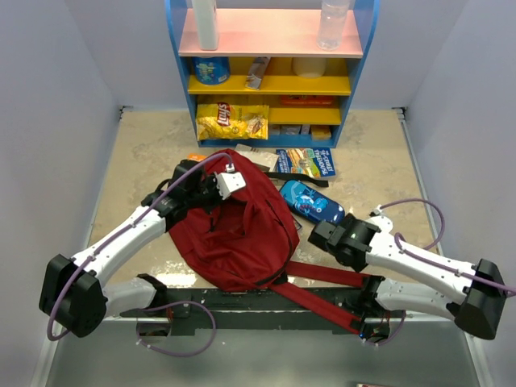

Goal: Pack the student bag
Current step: Unzip the student bag at the center of the board, then pick up the personal item from the center of the board.

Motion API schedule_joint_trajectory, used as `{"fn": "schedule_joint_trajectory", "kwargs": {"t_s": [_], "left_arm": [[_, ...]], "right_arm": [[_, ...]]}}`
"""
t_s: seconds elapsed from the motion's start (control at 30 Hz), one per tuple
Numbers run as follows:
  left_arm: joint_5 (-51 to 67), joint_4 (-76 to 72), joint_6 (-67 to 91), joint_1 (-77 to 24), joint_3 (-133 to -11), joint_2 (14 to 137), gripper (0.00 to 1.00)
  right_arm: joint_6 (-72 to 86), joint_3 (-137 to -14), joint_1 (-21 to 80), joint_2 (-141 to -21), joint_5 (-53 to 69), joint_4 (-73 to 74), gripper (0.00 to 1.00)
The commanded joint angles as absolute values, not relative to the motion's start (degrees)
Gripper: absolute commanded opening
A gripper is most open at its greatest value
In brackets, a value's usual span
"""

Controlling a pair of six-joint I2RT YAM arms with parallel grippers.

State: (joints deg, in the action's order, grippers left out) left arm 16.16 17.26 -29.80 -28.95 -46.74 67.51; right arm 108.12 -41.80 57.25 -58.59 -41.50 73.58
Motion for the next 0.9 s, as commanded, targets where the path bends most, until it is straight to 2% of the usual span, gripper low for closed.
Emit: {"fn": "schedule_joint_trajectory", "kwargs": {"t_s": [0.0,0.2,0.27,0.6,0.87], "left_arm": [[16.44,17.05,-30.76,-28.65,-47.99,65.65,0.0],[16.52,16.61,-31.11,-28.39,-48.16,65.65,0.0],[16.7,16.7,-31.11,-28.3,-48.08,65.74,0.0],[17.05,16.7,-31.64,-28.21,-48.16,65.48,0.0],[17.4,16.17,-31.38,-28.21,-48.51,65.65,0.0]], "right_arm": [[94.95,-44.56,47.04,-60.9,-45.35,68.66,0.82],[87.46,-45.79,42.28,-70.91,-45.09,62.41,0.7],[86.14,-45.97,41.58,-73.72,-44.56,60.56,0.64],[81.39,-44.3,38.59,-76.9,-43.16,54.76,0.46],[78.66,-46.49,37.88,-86.21,-39.91,53.17,0.41]]}}
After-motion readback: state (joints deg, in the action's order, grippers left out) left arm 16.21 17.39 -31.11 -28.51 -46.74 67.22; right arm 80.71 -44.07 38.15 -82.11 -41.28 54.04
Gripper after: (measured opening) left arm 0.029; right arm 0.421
